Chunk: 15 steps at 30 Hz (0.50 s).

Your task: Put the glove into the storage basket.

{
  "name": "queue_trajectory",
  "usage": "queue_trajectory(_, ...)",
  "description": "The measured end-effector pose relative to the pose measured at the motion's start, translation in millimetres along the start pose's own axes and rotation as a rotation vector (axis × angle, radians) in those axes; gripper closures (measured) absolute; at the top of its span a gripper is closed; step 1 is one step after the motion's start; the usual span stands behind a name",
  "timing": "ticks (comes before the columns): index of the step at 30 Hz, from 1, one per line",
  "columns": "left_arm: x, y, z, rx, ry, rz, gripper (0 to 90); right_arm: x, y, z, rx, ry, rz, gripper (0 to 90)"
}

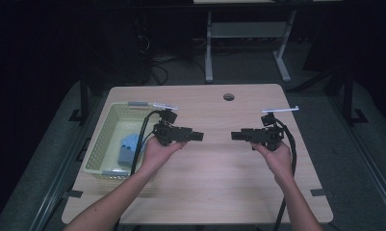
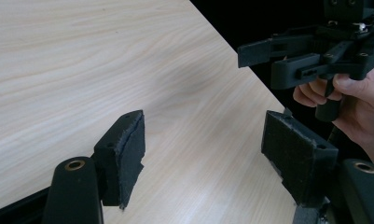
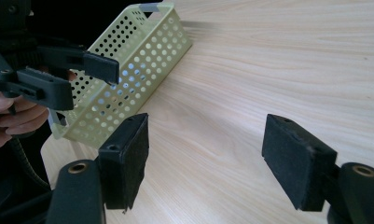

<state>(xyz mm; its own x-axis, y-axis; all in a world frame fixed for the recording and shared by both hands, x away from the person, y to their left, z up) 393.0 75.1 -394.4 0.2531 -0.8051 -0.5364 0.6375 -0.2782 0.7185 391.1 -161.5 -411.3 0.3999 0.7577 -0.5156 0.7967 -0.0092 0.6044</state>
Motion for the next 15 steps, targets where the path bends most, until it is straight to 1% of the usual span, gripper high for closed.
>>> queue_trajectory(3,6.2,-3.5,3.7,0.008,-0.011,-0.009,29.3,-4.5,-3.9,6.6,0.011,-0.008,-0.001,31.2)
queue_trajectory(6,11.8,-7.3,6.9,0.012,-0.014,-0.02,29.0,-10.2,-7.9,12.9,0.018,-0.015,-0.001,31.2)
queue_trajectory(7,13.6,-8.8,7.6,0.02,-0.014,-0.025,28.9,-11.6,-8.9,14.5,0.023,-0.017,0.002,31.2)
queue_trajectory(10,18.5,-13.0,11.2,0.021,-0.023,-0.028,28.8,-16.1,-12.7,21.1,0.029,-0.021,0.013,31.1)
queue_trajectory(11,20.2,-14.6,12.9,0.015,-0.029,-0.028,28.8,-17.7,-13.9,23.1,0.035,-0.025,0.009,30.8)
queue_trajectory(12,22.4,-16.6,13.6,0.026,-0.028,-0.027,28.7,-19.4,-15.2,24.7,0.04,-0.027,0.005,30.9)
queue_trajectory(13,23.9,-18.7,14.5,0.029,-0.026,-0.031,28.6,-21.2,-16.5,26.7,0.038,-0.027,0.013,31.4)
queue_trajectory(15,27.0,-22.4,15.6,0.031,-0.03,-0.041,28.4,-23.0,-18.8,29.2,0.042,-0.029,0.007,31.3)
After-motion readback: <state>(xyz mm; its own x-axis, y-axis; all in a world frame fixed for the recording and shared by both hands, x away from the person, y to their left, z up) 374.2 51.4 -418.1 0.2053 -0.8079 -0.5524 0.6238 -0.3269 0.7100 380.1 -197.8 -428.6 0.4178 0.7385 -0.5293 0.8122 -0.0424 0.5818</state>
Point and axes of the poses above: each handheld gripper's, and its own axes: x roughly forward along the jaws, y roughly out of its top, z roughly to its right, the point moved 6 cm from there along x, roughly forward along the jaws, and after that the axes turned 6 degrees about x, right-handed, at the moved point
